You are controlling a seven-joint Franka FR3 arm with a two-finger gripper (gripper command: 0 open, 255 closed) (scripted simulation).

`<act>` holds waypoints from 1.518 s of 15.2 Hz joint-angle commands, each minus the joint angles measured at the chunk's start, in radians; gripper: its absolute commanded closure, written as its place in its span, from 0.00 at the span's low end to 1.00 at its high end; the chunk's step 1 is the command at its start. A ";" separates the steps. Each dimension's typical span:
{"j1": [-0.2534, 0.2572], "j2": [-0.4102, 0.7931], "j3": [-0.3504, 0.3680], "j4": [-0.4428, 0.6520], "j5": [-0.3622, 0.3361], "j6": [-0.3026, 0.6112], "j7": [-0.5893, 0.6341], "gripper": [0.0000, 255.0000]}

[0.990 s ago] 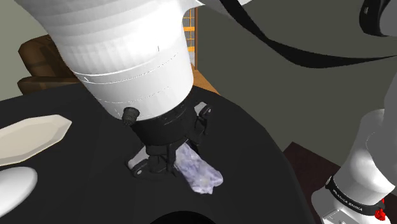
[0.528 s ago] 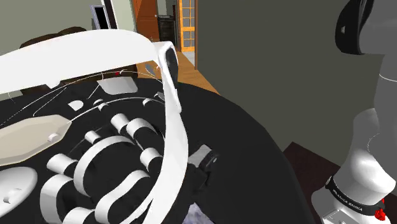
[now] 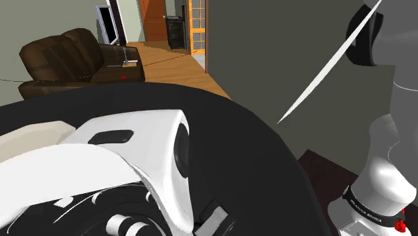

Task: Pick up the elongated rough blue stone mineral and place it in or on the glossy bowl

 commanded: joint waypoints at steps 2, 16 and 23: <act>-0.008 0.000 0.000 -0.042 0.000 0.040 0.010 1.00; -0.020 0.004 -0.003 -0.103 -0.004 0.100 0.022 0.00; 0.021 0.030 -0.007 -0.004 -0.016 0.023 0.022 0.00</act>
